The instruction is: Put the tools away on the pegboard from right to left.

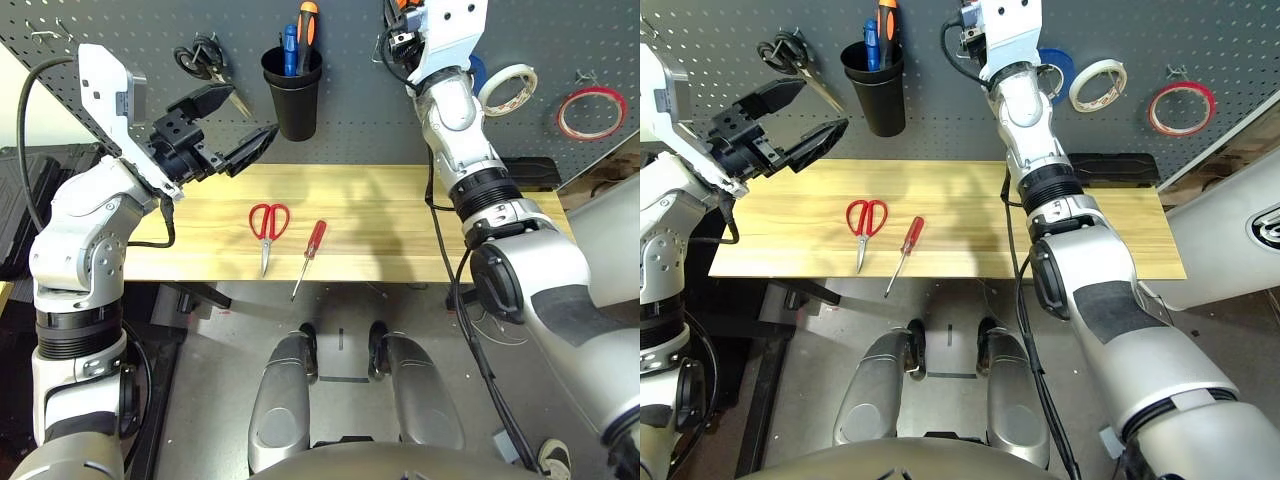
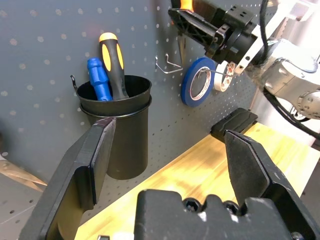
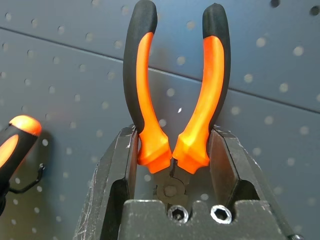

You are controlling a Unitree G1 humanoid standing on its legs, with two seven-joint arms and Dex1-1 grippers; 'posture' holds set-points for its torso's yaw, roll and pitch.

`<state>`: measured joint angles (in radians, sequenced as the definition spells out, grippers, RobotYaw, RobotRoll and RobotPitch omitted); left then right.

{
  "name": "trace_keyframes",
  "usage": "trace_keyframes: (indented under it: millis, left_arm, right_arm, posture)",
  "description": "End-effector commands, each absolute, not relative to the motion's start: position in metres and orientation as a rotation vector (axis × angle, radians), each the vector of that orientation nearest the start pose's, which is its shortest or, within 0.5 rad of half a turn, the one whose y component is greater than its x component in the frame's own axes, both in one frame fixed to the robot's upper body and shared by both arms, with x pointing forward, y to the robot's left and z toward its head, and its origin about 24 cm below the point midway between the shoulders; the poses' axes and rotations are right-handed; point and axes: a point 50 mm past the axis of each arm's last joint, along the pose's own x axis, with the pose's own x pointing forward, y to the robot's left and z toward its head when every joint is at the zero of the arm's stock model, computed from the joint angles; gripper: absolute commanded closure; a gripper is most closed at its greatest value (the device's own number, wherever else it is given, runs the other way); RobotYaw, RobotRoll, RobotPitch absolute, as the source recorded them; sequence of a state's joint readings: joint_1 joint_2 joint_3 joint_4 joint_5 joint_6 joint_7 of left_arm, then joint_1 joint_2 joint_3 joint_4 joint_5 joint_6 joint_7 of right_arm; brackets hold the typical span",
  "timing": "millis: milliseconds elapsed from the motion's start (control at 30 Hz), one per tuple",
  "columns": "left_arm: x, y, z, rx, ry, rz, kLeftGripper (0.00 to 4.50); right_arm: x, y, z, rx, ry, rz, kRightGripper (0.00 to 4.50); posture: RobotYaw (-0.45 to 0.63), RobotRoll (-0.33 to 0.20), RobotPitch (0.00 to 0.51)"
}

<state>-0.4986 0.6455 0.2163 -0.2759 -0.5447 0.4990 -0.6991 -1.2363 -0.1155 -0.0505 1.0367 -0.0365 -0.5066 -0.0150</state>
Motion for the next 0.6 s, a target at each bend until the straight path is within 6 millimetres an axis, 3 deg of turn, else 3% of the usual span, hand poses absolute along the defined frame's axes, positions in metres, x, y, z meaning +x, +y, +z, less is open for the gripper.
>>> trace_keyframes:
  millis: [33, 400, 600]
  left_arm:
    - [0.276, 0.201, 0.241, 0.224, -0.270, -0.768, 0.00]
    - [0.274, 0.202, 0.240, 0.225, -0.256, -0.768, 0.00]
    - [0.275, 0.201, 0.240, 0.226, -0.259, -0.774, 0.00]
  right_arm:
    - [0.404, -0.083, 0.265, -0.154, -0.686, 0.178, 2.31]
    - [0.410, -0.086, 0.249, -0.155, -0.607, 0.147, 2.31]
    - [0.410, -0.083, 0.256, -0.165, -0.632, 0.160, 2.31]
  posture:
    - [0.13, 0.000, 0.199]
    - [0.13, 0.000, 0.205]
    - [0.13, 0.000, 0.206]
